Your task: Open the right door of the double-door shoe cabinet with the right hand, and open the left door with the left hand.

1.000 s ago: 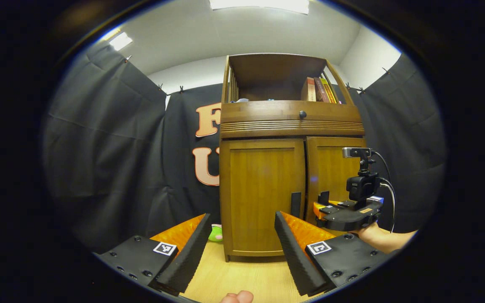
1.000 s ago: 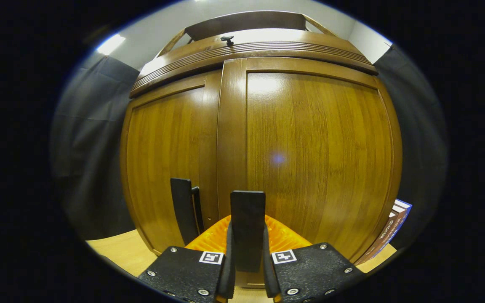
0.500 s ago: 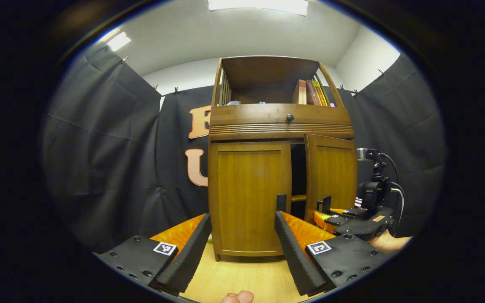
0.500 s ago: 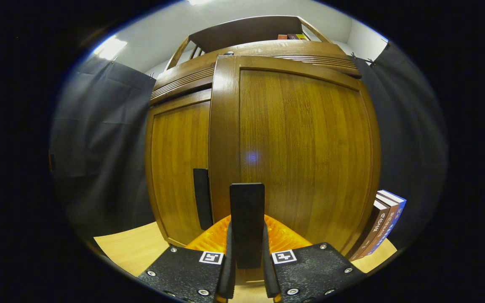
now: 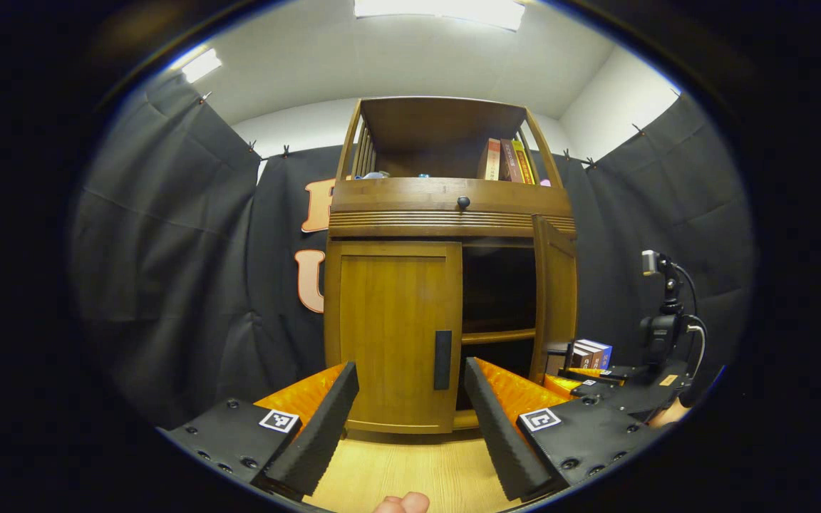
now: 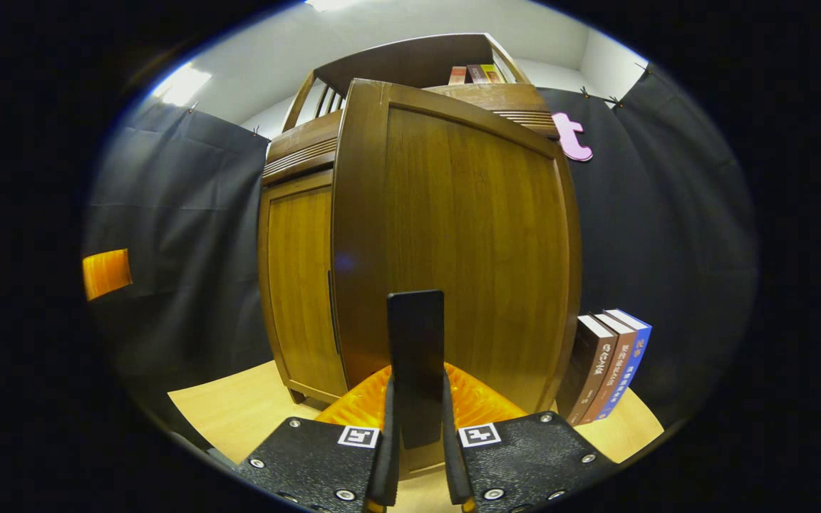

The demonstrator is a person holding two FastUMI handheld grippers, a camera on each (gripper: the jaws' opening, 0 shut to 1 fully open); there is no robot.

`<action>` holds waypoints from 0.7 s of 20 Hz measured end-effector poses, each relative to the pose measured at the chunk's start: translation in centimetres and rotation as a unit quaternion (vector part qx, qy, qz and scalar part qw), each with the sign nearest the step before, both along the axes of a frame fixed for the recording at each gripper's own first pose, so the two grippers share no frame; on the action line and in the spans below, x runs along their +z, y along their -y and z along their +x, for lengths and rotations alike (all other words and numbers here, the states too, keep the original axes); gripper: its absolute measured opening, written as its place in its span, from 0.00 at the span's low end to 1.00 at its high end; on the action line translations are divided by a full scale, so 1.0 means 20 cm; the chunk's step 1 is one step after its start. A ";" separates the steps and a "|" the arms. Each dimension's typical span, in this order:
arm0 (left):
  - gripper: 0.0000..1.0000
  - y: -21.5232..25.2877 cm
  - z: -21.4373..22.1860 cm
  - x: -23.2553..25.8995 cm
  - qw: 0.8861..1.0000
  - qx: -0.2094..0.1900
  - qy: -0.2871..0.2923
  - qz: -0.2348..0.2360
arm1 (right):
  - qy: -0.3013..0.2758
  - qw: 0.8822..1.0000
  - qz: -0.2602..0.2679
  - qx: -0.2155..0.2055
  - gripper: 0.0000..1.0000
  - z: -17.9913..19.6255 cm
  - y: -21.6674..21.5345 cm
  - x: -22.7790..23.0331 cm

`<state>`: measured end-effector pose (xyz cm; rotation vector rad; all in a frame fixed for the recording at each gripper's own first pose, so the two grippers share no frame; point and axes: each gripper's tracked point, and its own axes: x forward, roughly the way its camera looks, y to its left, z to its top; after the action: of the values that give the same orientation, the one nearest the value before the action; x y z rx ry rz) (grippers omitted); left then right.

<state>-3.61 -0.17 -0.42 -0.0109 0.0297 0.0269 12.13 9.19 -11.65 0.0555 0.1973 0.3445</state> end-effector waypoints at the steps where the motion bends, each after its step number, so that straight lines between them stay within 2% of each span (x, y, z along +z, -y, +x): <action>1: 0.96 0.01 0.00 0.00 1.000 -0.001 0.000 -0.002 | -0.001 1.000 -0.003 -0.005 0.27 -0.03 0.05 -0.01; 3: 0.98 0.03 0.01 -0.01 1.000 -0.001 0.000 -0.005 | -0.003 1.000 -0.003 -0.014 0.26 -0.07 0.12 0.00; 4: 0.98 0.04 0.01 -0.02 1.000 -0.002 -0.001 -0.007 | -0.006 1.000 -0.004 -0.017 0.33 -0.09 0.15 0.00; 5: 0.95 0.05 0.01 -0.03 1.000 -0.004 -0.003 -0.007 | -0.011 1.000 -0.006 -0.019 0.24 -0.10 0.17 0.00; 6: 0.99 0.07 0.02 -0.03 1.000 -0.005 -0.005 -0.006 | -0.014 1.000 -0.007 -0.022 0.24 -0.12 0.20 -0.01; 7: 0.99 0.08 0.02 -0.04 1.000 -0.007 -0.006 -0.005 | -0.013 1.000 -0.010 -0.027 0.14 -0.13 0.23 -0.01; 9: 0.97 0.09 0.02 -0.04 1.000 -0.010 -0.006 -0.004 | -0.006 0.999 -0.019 -0.037 0.14 -0.14 0.28 -0.02; 10: 0.95 0.10 0.03 -0.04 1.000 -0.012 -0.006 -0.005 | -0.004 0.999 -0.022 -0.043 0.23 -0.14 0.31 -0.01; 11: 0.95 0.11 0.03 -0.04 1.000 -0.013 -0.006 -0.005 | -0.004 0.999 -0.021 -0.046 0.21 -0.15 0.33 -0.02; 12: 0.95 0.12 0.04 -0.05 1.000 -0.015 -0.006 -0.006 | -0.006 0.999 -0.020 -0.049 0.29 -0.16 0.35 -0.02; 13: 0.95 0.13 0.03 -0.05 1.000 -0.017 -0.007 -0.006 | -0.007 0.998 -0.019 -0.051 0.19 -0.17 0.37 -0.02; 14: 0.99 0.14 0.04 -0.05 1.000 -0.018 -0.007 -0.006 | -0.008 0.998 -0.021 -0.055 0.19 -0.17 0.39 -0.02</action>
<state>-2.87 -3.04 -1.39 -0.0213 0.0445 -0.0094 8.78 1.37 -12.04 0.0271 0.2156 0.2306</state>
